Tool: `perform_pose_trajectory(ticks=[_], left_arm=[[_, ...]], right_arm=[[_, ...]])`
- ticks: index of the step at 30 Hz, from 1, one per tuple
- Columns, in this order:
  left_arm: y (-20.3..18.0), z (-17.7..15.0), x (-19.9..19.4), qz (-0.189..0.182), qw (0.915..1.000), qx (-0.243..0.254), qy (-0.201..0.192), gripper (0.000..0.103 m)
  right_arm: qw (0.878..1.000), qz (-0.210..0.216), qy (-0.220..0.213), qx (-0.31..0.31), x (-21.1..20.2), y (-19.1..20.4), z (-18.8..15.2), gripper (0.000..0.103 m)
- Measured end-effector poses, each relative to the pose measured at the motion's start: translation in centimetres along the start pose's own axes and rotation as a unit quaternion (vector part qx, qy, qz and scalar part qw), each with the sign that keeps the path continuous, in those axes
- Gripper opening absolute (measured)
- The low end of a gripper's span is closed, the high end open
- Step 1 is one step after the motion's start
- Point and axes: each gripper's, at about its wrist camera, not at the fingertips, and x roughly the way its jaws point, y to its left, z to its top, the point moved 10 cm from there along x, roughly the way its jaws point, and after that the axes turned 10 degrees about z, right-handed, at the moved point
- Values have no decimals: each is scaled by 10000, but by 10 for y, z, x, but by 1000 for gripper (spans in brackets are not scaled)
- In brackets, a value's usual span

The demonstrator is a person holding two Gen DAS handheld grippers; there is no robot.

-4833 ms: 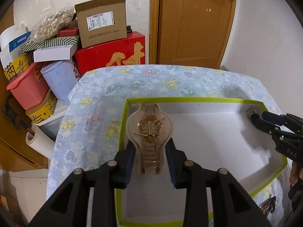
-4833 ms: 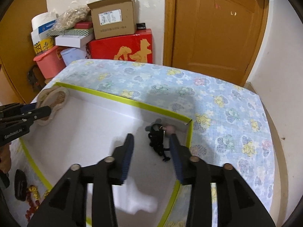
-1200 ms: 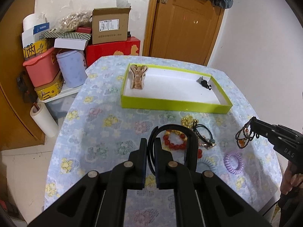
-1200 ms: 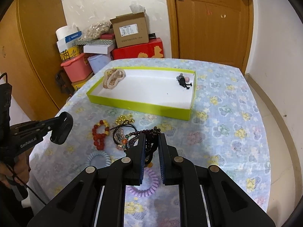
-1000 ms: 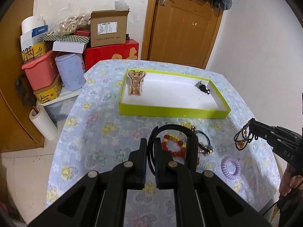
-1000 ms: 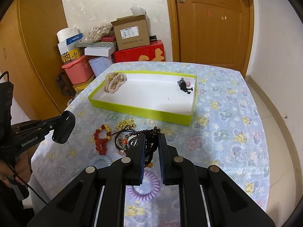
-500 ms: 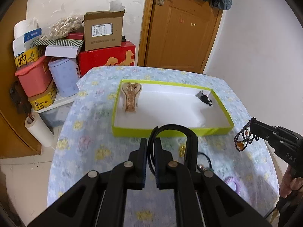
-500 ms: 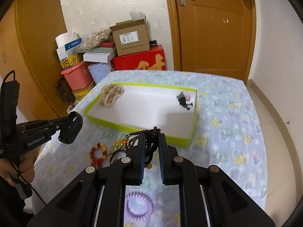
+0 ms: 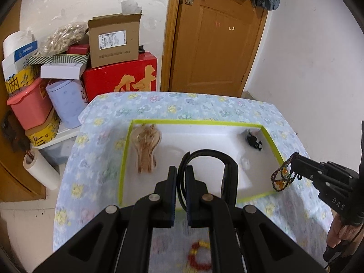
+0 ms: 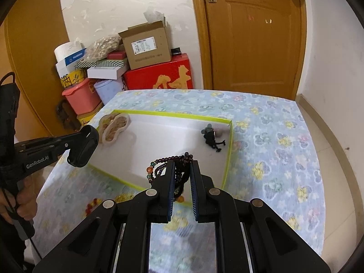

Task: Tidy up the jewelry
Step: 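Carry the watch band and beaded necklace into the green tray and release both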

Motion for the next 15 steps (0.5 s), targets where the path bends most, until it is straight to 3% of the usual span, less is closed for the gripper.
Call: perform_pose_trajectory(ticks=[15], left_arm=[[-14,24,70,135,9992,147,344,7]], right_arm=[[9990,-214,376,131,56,-40,6,13]])
